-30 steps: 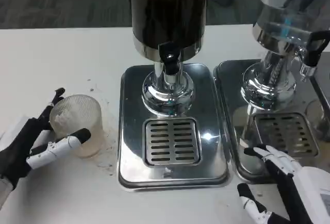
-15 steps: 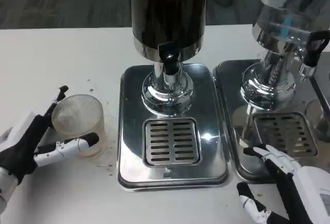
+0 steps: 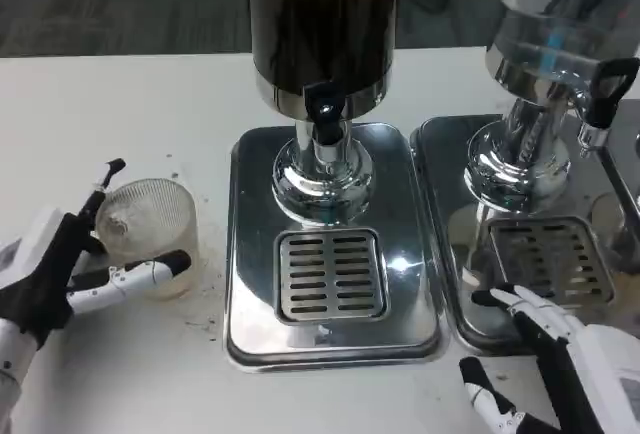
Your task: Grasp the cup under the faucet to collect the drink, then remove the cup.
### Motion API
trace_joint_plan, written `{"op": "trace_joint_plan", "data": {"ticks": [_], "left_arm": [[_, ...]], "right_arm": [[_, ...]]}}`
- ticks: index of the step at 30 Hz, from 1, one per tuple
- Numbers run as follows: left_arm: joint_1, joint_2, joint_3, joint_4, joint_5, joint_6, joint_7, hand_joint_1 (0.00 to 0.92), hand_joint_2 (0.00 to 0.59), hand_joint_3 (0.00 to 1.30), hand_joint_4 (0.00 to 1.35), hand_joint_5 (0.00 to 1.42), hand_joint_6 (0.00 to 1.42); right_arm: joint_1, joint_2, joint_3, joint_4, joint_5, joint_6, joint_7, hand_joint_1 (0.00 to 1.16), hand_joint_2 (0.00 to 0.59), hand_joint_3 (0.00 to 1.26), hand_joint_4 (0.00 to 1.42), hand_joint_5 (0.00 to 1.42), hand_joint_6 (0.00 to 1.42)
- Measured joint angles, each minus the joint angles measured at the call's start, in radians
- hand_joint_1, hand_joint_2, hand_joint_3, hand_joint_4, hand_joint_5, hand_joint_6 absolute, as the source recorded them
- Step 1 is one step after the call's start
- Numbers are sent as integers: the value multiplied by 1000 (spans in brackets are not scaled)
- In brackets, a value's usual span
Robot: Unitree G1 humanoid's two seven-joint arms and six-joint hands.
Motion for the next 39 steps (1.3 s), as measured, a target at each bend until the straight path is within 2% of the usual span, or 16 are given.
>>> {"op": "trace_joint_plan", "data": {"ticks": [4,8,17,24,32,39], "left_arm": [[-2,0,-15,-7,16,8,19,297,26,92,270,423,663],[-4,1,-29,-8,26,10,32,286,30,140,289,459,789],[0,0,-61,-3,57,-5,99,305,63,323,463,644,1084],[7,-10,-72,16,95,-36,180,275,90,426,590,788,1296],[12,-18,-73,24,144,-67,326,256,94,484,678,901,1383],[25,-20,-71,24,147,-82,393,256,101,497,710,940,1418]], "right_arm": [[12,3,6,-3,-13,0,-6,511,424,281,179,184,342],[16,7,9,-4,-14,0,-9,440,447,281,184,195,356],[21,8,5,-4,7,0,-9,358,474,281,173,195,365],[24,7,3,-4,9,0,-9,335,487,281,174,184,365],[27,7,2,-4,21,-1,-9,328,494,281,174,184,365],[33,7,0,-5,28,-1,-9,327,504,281,166,184,365]]}}
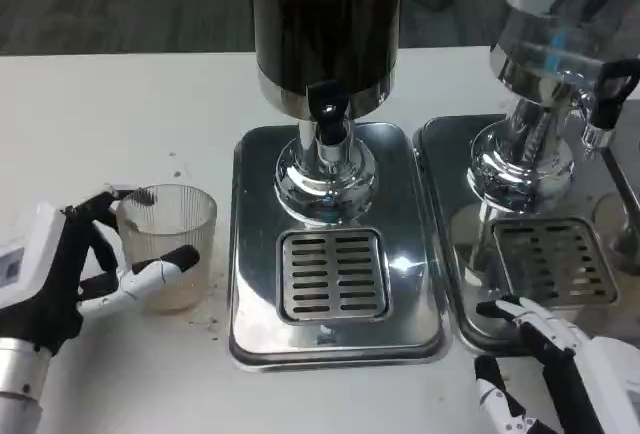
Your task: Grasp the cup under the faucet to collect the drink, then remove the cup.
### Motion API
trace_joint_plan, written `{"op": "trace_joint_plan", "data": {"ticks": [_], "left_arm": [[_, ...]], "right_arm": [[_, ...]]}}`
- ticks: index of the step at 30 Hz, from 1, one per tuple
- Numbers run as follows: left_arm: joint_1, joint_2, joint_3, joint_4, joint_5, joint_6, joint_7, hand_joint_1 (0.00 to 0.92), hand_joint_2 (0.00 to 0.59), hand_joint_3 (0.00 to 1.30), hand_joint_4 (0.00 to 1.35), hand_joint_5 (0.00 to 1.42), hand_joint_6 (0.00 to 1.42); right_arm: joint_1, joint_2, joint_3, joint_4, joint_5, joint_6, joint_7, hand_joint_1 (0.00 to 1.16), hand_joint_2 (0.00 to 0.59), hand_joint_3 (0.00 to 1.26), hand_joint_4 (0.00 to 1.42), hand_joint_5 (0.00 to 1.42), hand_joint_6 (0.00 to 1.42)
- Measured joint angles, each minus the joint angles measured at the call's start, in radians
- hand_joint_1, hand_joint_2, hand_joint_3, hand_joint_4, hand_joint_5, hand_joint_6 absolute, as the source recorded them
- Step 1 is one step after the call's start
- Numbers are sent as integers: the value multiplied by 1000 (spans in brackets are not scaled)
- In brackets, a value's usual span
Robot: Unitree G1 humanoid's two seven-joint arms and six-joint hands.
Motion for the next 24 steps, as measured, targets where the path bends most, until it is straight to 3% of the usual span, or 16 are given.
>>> {"op": "trace_joint_plan", "data": {"ticks": [24], "left_arm": [[59,1,30,-3,-5,-72,61,311,107,588,821,1040,1424]], "right_arm": [[-33,-2,-5,24,19,-17,0,330,511,272,164,179,379]]}}
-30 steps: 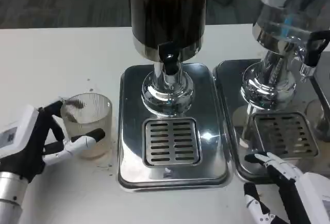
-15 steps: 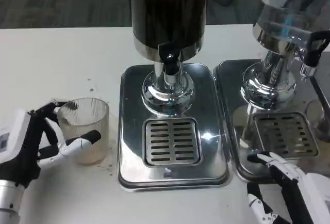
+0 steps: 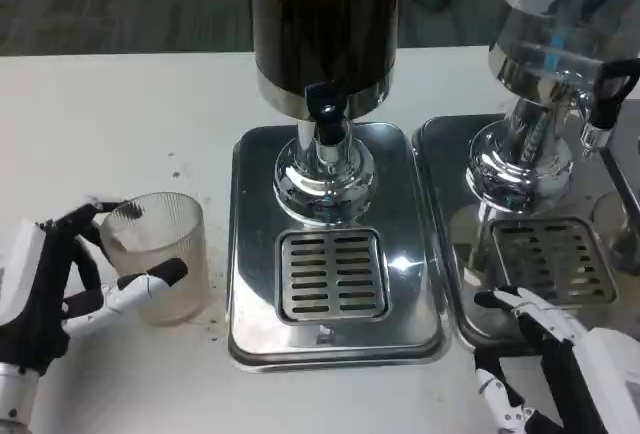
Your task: Grasp the cup under the faucet to collect the drink, then remove the cup.
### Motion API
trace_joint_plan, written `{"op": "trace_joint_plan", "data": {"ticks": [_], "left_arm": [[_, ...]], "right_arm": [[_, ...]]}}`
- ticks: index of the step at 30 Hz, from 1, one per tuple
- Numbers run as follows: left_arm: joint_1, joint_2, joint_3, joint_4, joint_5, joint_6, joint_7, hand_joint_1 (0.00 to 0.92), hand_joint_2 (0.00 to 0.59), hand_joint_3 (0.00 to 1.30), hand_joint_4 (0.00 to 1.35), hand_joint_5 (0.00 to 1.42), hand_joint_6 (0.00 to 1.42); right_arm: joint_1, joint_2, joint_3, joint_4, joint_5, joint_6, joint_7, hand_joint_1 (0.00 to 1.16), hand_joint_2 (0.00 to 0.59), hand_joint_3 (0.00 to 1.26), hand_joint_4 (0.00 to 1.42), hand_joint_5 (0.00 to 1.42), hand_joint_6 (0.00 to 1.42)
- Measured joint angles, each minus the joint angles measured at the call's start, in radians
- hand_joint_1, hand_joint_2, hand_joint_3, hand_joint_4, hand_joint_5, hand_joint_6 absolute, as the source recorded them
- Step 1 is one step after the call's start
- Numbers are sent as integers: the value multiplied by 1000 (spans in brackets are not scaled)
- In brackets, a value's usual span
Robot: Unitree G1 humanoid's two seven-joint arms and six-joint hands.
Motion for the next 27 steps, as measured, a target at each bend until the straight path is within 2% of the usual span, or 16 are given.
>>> {"op": "trace_joint_plan", "data": {"ticks": [12,17,27], "left_arm": [[25,0,40,-57,0,-36,39,326,99,604,840,1055,1424],[52,-1,57,-124,-1,-51,39,327,99,604,841,1055,1424],[54,-45,44,-223,4,-62,-7,324,96,611,849,1055,1424]], "right_arm": [[2,0,0,6,4,-4,0,330,511,272,164,171,380],[10,0,-2,4,10,-4,0,330,511,272,164,174,380],[14,1,-3,-5,16,-8,0,330,511,272,164,183,380]]}}
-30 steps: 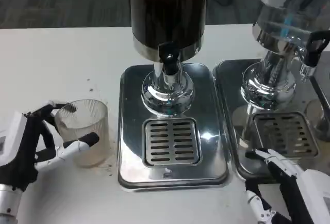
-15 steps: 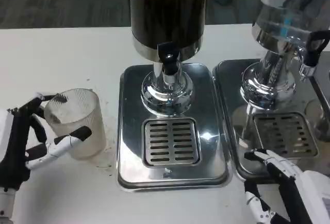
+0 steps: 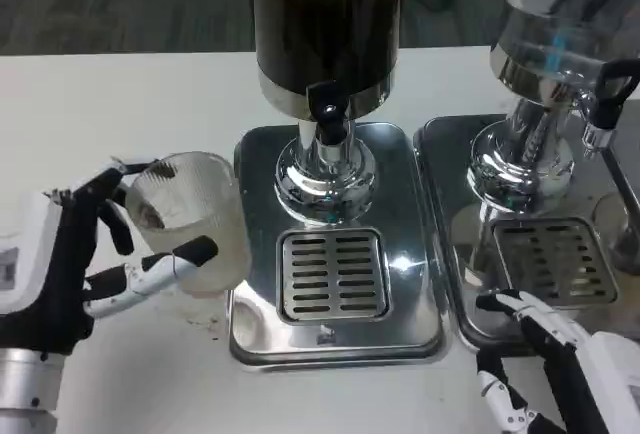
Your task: Grasp the cup under the faucet to collect the drink, then remove the cup.
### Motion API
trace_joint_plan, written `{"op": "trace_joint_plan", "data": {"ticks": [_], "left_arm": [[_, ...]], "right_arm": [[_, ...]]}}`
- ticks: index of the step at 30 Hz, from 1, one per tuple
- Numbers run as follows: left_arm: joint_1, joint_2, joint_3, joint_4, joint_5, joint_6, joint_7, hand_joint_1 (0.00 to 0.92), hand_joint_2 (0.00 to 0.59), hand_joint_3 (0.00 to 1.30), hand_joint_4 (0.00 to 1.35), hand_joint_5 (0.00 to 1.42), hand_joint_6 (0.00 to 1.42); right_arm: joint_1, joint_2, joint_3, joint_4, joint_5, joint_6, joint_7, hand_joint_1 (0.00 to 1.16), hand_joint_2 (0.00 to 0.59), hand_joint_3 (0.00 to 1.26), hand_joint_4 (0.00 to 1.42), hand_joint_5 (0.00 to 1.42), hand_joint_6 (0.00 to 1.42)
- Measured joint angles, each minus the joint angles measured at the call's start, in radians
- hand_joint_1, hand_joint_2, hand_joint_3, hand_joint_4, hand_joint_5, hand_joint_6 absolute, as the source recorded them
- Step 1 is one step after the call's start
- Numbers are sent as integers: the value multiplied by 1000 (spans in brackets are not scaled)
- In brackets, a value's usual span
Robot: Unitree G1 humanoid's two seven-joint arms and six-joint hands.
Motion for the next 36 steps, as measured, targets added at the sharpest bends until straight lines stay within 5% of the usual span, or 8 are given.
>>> {"op": "trace_joint_plan", "data": {"ticks": [24,36], "left_arm": [[-107,-104,-104,75,77,21,-51,321,94,618,851,1055,1424],[-183,-119,-154,174,104,51,-48,310,93,618,851,1055,1424]], "right_arm": [[22,34,5,-25,-3,-1,-4,330,506,281,164,184,380],[47,47,15,-47,-18,-1,-12,315,503,281,164,184,380]]}}
